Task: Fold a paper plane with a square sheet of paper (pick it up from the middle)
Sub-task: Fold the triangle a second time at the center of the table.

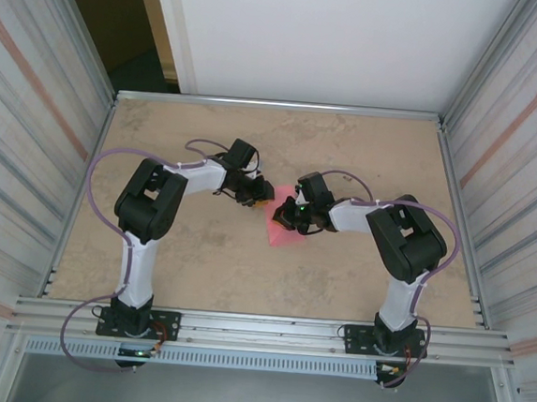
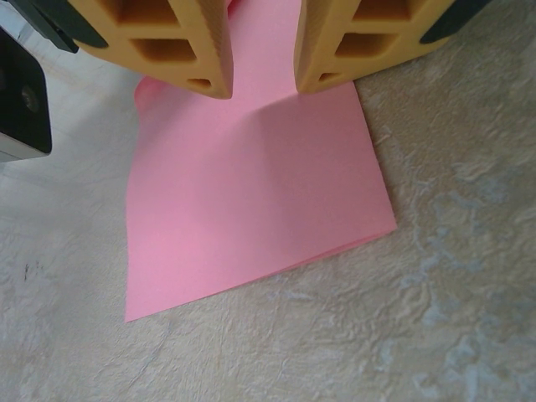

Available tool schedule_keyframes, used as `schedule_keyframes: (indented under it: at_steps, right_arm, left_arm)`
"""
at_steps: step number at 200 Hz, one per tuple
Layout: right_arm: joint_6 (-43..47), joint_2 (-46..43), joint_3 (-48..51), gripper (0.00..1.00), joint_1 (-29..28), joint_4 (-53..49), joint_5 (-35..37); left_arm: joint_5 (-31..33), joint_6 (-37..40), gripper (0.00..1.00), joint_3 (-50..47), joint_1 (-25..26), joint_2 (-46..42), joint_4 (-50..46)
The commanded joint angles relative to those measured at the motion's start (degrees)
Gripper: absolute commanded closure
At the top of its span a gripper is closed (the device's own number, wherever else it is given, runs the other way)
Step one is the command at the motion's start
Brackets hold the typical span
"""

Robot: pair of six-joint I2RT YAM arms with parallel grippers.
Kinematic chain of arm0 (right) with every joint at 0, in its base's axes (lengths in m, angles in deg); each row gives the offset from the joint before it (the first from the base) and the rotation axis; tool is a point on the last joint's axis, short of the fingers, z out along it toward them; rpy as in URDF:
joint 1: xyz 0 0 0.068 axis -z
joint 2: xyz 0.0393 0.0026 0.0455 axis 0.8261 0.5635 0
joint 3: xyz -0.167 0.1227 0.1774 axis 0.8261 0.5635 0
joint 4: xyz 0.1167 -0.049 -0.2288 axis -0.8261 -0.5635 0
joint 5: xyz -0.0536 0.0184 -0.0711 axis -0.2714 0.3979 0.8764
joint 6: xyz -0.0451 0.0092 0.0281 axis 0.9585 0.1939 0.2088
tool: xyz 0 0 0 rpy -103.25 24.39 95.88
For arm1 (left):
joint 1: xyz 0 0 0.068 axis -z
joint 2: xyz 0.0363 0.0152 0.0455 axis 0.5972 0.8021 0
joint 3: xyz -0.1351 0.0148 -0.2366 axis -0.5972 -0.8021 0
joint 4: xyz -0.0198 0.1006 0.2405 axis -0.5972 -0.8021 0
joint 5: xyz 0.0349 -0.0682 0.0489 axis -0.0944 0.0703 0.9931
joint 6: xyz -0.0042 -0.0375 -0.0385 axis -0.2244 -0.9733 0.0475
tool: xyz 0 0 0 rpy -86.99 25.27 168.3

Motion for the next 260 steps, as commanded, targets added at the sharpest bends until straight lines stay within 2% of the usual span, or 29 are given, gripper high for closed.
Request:
schedule_keyframes:
  at_steps: [1, 219, 260]
  right_arm:
    - [-0.98, 1.12, 0.48, 0.98, -0.50, -0.76, -0.13]
    - [-1.20, 2.17, 0.72, 0.97, -0.50, -1.10, -0.18]
    - [-1.33, 1.87, 0.82, 0.95, -0.49, -2.21, 0.44]
  left_arm:
    - [2.76, 1.46, 0.73, -1.11, -0.04, 2.31, -4.06]
    - [2.92, 1.79, 0.73, -1.12, -0.08, 2.14, -4.35]
    - [2.65, 2.81, 0.73, 1.55, -0.68, 1.26, -5.91]
